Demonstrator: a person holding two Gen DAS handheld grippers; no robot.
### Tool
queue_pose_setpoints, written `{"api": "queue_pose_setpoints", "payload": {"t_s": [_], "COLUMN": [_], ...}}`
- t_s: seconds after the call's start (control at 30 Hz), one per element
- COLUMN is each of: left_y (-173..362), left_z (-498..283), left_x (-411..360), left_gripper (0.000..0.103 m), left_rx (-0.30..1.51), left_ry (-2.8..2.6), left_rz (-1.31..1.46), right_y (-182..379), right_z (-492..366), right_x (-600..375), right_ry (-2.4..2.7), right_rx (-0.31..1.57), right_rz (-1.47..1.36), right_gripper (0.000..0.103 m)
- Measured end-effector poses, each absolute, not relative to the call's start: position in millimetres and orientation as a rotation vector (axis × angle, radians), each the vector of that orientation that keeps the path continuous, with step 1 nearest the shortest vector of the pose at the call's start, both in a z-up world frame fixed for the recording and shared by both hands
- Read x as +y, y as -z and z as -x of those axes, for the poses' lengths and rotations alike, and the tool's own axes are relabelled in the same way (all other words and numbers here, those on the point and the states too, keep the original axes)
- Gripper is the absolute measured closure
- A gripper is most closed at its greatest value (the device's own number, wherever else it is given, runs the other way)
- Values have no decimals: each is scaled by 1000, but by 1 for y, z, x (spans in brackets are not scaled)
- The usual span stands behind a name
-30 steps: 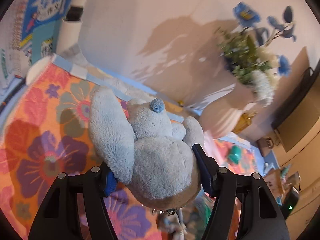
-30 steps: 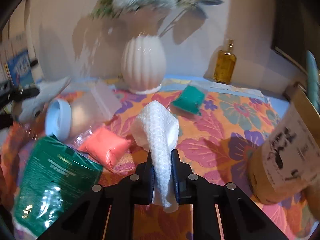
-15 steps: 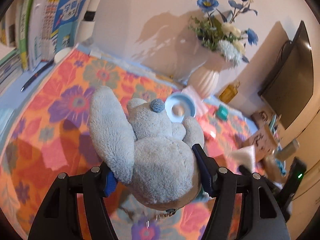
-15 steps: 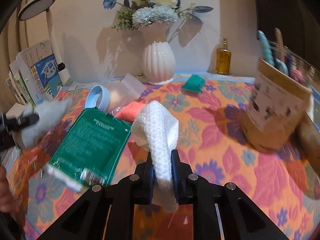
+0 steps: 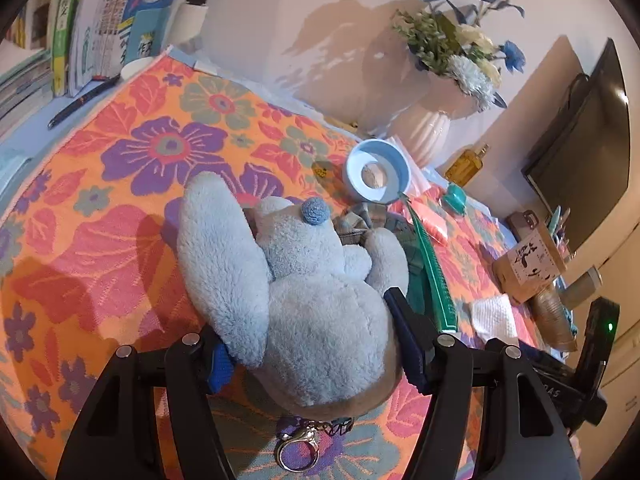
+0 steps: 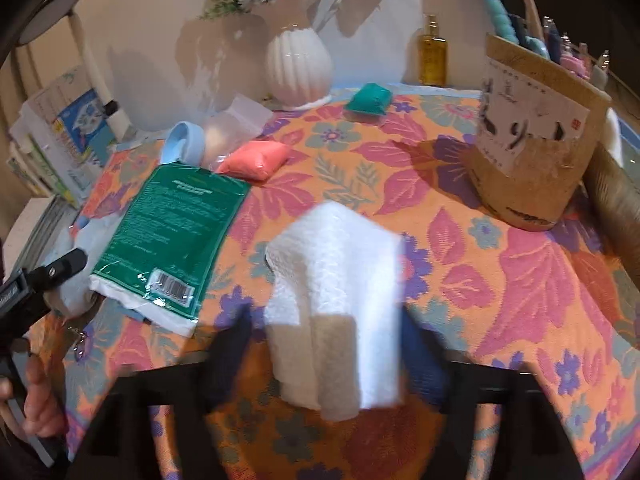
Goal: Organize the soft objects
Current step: 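Lift the grey bear with the left tool while the right tool lifts the white towel toward the plate, then carry the bear and towel over the amber glass plate while both tools open to release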
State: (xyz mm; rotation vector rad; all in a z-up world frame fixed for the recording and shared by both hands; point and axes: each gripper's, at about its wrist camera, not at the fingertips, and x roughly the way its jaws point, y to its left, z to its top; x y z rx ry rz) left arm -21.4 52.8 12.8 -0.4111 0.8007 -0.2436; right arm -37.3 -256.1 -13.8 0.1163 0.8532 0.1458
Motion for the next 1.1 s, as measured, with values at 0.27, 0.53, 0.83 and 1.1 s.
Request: {"api": "queue_pose_setpoints", "payload": {"t_s": [0.27, 0.53, 0.83, 1.1], "left_y": [-16, -24, -112, -168], "left_z": [23, 30, 58, 53], "left_x": [45, 48, 8, -86], "left_gripper": [39, 39, 39, 39], "left_rx": [787, 760, 567, 495], "left_ry": [267, 231, 361, 539], "left_rz": [351, 362, 309, 211], "right_y": [20, 10, -56, -112], "right_z": [21, 35, 61, 95], "right_x": [-235, -230, -271, -341], "right_ry": [-59, -174, -256, -167], "right_rx": [886, 815, 639, 491], "right_rz": [4, -10, -190, -262], "right_gripper": [29, 90, 90, 90]}}
